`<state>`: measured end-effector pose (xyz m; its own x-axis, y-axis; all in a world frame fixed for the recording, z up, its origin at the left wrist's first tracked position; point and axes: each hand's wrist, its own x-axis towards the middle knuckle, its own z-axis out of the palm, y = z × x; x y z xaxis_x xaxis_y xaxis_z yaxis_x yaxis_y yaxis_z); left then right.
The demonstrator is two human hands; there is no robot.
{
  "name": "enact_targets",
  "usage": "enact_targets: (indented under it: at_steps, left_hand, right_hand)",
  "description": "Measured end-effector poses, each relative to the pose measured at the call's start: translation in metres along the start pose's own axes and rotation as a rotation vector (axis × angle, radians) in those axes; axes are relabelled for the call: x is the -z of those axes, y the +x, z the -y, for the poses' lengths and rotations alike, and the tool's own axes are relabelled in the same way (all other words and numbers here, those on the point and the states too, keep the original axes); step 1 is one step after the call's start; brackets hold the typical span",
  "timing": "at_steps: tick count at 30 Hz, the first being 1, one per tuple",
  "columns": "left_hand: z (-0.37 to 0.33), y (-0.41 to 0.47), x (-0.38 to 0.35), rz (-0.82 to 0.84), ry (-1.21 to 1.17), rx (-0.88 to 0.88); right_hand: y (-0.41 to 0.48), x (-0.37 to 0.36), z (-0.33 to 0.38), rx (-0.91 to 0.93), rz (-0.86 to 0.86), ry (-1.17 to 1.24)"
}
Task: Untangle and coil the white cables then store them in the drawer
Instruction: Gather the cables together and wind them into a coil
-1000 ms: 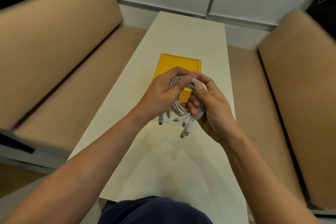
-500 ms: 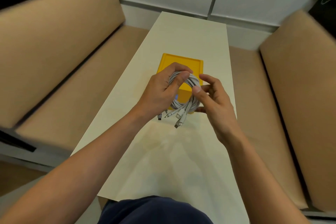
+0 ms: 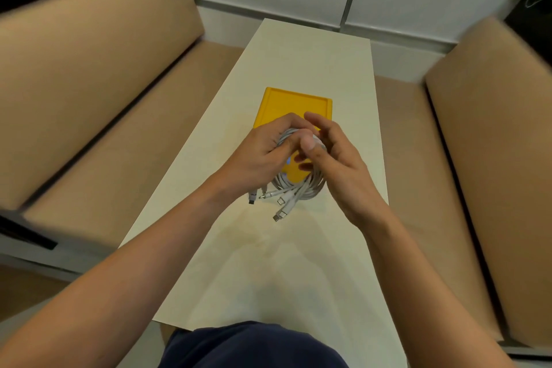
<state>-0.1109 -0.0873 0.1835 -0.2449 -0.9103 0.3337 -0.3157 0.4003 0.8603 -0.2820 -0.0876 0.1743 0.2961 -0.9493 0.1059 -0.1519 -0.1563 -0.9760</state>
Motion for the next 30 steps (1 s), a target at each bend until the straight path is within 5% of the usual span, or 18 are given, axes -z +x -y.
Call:
enact_targets:
  at_steps: [6,16,23,27,30]
  left_hand:
    - [0.000,-0.004,0.001,0.001,-0.023,0.071]
    - [-0.001,0.000,0.000,0.045,-0.031,0.105]
    - [-0.008,0.002,-0.002,0.100,-0.665,0.398]
    - [-0.008,0.002,-0.004,0.092,-0.704,0.410]
    - [-0.008,0.002,-0.004,0.073,-0.641,0.391]
  right_hand:
    - [0.000,-0.006,-0.004,0.007,0.078,0.154]
    - [-0.008,-0.006,-0.012,0.103,-0.142,-0.033]
    - [-0.010,-0.007,-0.013,0.188,-0.337,-0.219]
    - [-0.009,-0.008,-0.012,0.203,-0.370,-0.276]
    - [-0.009,-0.004,-0.005,0.138,-0.258,-0.098]
